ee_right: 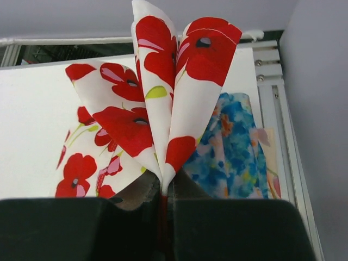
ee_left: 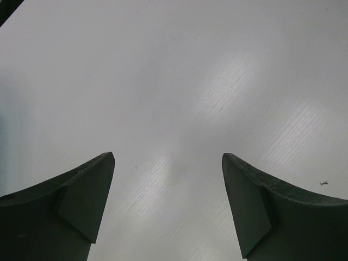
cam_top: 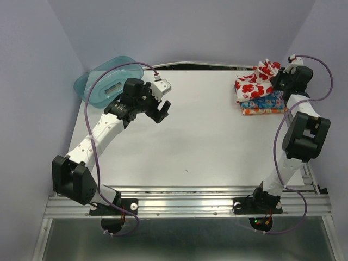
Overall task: Fold and stack the skirts
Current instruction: Neatly place the folded skirt to the corner
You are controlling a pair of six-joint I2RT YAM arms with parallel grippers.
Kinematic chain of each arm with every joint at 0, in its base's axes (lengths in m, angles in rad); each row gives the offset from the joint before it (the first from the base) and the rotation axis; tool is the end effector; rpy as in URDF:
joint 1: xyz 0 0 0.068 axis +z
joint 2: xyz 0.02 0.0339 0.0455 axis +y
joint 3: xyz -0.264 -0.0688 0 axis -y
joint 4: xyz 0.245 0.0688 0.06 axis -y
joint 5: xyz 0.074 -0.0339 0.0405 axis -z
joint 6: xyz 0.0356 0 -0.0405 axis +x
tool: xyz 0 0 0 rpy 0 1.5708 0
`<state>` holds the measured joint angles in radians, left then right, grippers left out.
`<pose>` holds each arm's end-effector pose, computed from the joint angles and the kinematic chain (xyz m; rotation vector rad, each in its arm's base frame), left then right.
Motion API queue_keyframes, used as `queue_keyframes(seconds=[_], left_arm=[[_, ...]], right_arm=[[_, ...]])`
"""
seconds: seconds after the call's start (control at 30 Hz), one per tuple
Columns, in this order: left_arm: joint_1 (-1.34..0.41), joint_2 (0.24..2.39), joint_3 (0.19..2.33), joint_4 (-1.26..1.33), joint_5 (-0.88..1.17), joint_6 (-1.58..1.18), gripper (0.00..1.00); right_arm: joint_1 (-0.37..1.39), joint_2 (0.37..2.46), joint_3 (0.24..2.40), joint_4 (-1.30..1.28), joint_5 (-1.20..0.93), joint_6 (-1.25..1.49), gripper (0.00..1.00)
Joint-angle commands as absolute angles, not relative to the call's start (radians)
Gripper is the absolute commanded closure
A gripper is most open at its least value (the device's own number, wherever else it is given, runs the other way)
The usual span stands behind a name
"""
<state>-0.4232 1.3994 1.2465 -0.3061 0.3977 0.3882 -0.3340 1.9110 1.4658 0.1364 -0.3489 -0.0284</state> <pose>0.2879 -0.1448 0.3483 1.0201 1.7400 -0.4250 0.4361 -0.1385 0.2784 0.0460 1.8606 0.0769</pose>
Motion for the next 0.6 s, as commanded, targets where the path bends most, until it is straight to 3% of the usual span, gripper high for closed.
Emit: queue_keyframes(seconds=[0.0, 0.4, 0.57], left_arm=[[-0.416, 1.396, 1.301, -0.307, 0.425, 0.4, 0.09], [-0.416, 1.416, 1.325, -0.342, 0.425, 0.408, 0.08], [-0.416, 1.408, 1.313, -0.351, 0.423, 0.41, 0.09]], right_arm=[[-0.4, 1.951, 1.542, 0.114, -0.457, 0.06, 0.99], [-0.46, 2.1, 1.64, 0.052, -0.555, 0.097, 0.96], [-0.46, 2.129, 1.672, 0.04, -0.508, 0.089, 0.71]])
